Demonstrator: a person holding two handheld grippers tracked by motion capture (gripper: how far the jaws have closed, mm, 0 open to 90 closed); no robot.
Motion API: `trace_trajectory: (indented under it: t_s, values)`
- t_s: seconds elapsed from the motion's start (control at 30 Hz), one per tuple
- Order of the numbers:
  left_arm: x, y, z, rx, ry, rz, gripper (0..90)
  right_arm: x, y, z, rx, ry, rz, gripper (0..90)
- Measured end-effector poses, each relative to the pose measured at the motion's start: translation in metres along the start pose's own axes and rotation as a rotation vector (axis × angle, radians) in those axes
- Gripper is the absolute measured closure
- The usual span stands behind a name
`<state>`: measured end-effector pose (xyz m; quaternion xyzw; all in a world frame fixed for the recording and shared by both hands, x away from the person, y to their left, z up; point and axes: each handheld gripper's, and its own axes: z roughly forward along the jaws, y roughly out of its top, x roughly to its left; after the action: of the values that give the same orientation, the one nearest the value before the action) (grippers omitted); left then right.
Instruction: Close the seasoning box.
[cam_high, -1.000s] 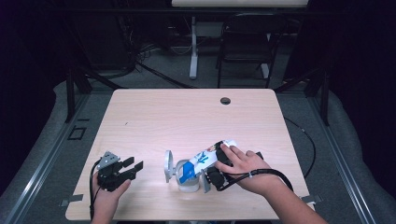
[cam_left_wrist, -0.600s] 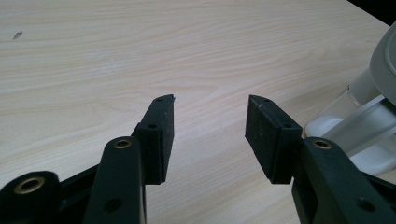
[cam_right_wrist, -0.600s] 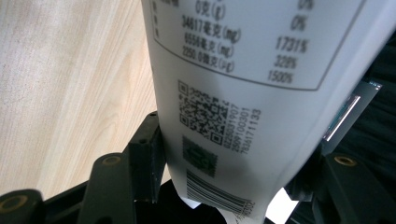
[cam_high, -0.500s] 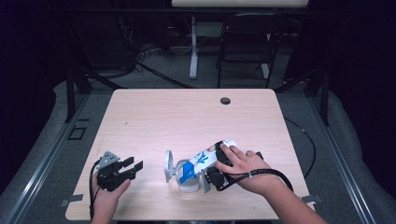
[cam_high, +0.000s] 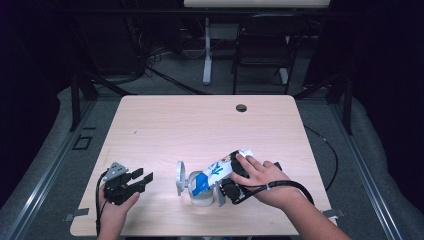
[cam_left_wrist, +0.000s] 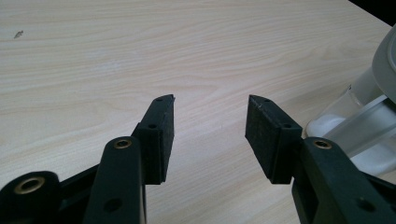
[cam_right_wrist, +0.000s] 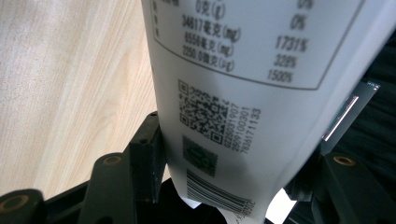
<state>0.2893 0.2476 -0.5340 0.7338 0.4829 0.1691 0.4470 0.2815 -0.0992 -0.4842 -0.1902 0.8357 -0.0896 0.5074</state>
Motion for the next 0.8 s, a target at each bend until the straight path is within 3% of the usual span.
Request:
trace_trajectory:
  t_s: [0.8]
  values:
    - [0.0, -0.0001, -0.0002, 0.0, -0.001, -0.001, 52.3, -0.0003, -0.0001, -0.0002, 0.004, 0.001, -0.004, 43.2]
